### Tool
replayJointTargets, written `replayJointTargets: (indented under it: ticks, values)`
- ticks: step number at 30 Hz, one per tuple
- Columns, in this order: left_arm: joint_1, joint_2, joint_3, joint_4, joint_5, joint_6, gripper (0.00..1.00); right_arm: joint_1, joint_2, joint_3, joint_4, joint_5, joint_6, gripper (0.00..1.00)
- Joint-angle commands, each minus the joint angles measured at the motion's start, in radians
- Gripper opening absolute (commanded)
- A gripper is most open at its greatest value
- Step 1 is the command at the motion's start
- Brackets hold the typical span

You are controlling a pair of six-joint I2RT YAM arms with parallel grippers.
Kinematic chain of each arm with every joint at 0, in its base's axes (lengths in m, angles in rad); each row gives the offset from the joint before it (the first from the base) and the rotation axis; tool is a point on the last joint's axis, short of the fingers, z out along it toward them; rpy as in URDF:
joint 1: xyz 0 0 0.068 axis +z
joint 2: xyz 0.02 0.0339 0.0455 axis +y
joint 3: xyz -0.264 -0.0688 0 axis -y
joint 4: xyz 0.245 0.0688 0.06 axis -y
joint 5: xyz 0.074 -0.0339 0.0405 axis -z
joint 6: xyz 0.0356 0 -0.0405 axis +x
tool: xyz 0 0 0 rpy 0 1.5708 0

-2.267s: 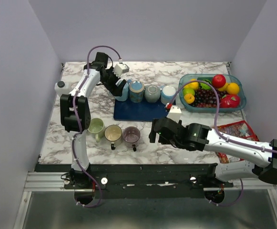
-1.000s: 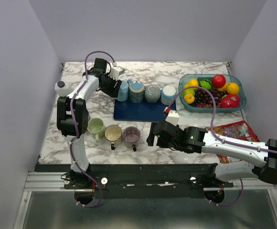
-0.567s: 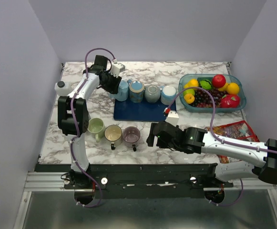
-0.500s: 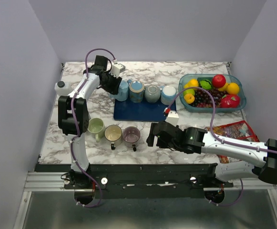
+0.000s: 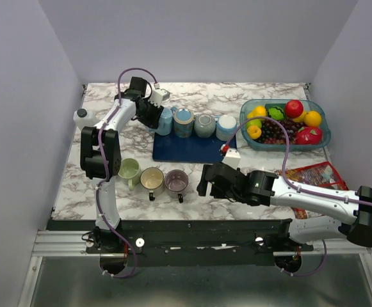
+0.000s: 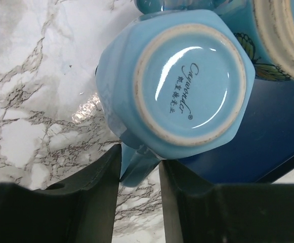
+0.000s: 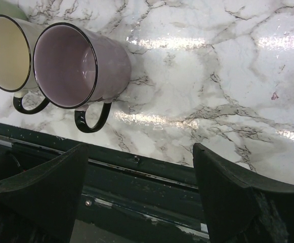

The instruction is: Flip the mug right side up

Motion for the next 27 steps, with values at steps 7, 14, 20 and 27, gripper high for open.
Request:
replayJointTargets:
  ticks: [7, 14, 20, 27]
  values:
    - [-0.009, 0.014, 0.052, -0.038, -0.046, -0.007, 0.00, -0.003, -0.004, -0.010, 0.010, 0.009, 0.014, 0.90]
    - [-0.009, -0.021, 0.016, -0.063, -0.071, -0.021, 0.00, -0.003, -0.009, -0.001, 0.012, 0.008, 0.009, 0.89]
    - [-0.009, -0.122, -0.095, 0.012, -0.068, -0.127, 0.00, -0.004, -0.038, -0.048, 0.048, -0.026, 0.015, 0.89]
    - [-0.023, -0.307, -0.236, 0.109, 0.004, -0.358, 0.00, -0.003, -0.064, -0.036, 0.093, -0.041, -0.029, 0.90]
